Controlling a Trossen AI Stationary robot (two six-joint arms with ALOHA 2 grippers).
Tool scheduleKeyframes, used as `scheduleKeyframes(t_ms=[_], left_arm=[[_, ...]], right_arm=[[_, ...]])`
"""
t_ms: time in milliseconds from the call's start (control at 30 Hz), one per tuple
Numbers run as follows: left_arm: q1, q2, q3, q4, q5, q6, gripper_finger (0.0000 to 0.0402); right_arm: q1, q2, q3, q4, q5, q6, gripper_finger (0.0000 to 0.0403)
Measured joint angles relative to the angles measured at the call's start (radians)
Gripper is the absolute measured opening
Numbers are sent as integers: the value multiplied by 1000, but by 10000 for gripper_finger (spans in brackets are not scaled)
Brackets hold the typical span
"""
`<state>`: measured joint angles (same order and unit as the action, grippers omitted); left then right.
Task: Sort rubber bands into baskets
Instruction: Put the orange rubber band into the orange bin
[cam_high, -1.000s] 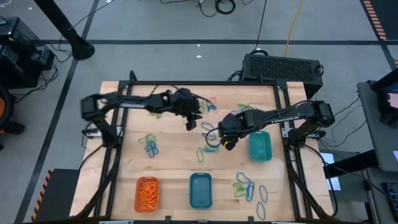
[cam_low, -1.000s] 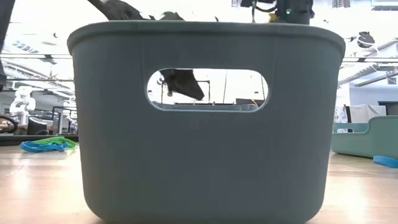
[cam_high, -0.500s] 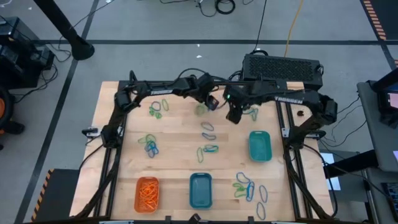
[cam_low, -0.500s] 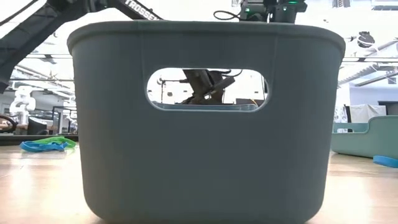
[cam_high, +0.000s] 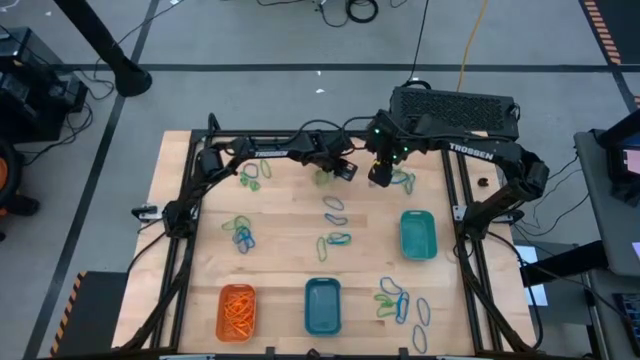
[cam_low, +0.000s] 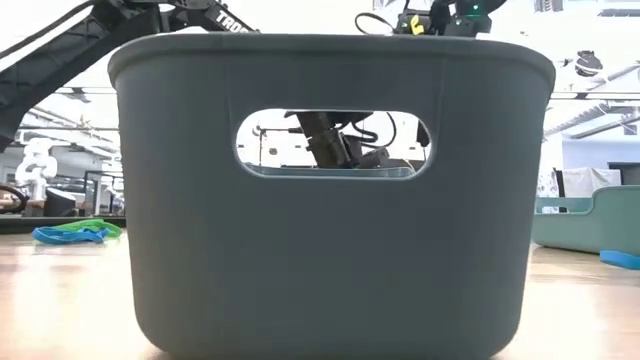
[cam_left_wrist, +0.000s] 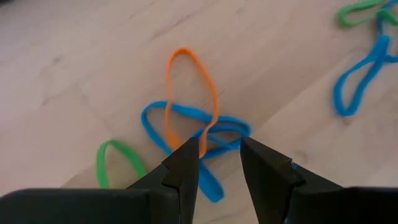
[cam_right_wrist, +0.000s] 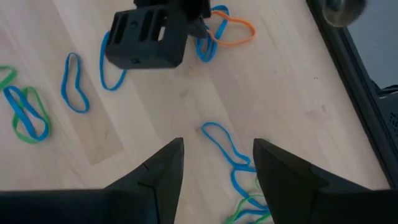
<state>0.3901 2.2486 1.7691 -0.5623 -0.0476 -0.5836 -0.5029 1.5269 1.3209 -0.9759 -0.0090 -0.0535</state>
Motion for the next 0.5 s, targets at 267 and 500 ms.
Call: scheduleKeyframes(t_ms=[267,500], left_arm=[[-7,0,0,-76,-52,-14,125],[13,0,0,-83,-50,-40,124]], right_arm=[[-2,0,0,-16,-45,-51,185],[-2,0,0,-10,-53,-64,185]])
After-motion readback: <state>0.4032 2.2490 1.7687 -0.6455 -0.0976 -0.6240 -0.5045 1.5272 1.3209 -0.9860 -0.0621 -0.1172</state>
